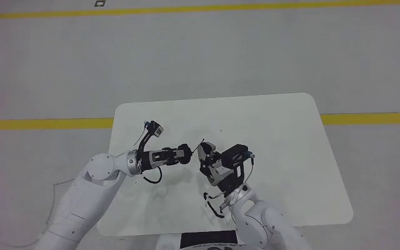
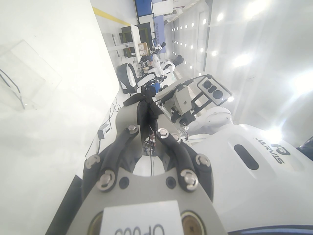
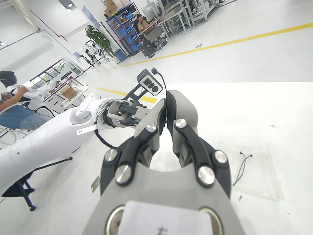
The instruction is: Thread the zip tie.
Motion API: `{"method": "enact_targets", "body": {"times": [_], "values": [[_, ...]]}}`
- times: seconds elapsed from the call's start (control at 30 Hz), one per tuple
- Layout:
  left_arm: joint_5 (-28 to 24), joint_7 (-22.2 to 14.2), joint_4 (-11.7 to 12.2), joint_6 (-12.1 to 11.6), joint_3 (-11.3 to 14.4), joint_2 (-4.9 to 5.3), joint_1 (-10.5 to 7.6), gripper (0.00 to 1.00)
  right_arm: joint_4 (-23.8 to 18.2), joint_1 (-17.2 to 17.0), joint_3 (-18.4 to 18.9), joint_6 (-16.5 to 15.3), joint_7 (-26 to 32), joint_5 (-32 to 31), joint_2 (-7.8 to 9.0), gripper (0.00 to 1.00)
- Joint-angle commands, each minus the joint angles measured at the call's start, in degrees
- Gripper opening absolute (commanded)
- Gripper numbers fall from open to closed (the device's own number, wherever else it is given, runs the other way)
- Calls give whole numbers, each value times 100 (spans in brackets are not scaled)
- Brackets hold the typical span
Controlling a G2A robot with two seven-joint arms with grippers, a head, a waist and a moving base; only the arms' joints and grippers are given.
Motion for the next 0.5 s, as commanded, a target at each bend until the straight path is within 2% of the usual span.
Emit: {"method": "enact_targets", "body": {"times": [0.0, 0.47], "values": [[0, 0, 0, 0, 0, 0, 0, 0, 5, 7, -6, 9, -5, -9, 0, 0], [0, 0, 0, 0, 0, 0, 0, 0, -8, 7, -36, 84, 0, -132, 11, 0]]}}
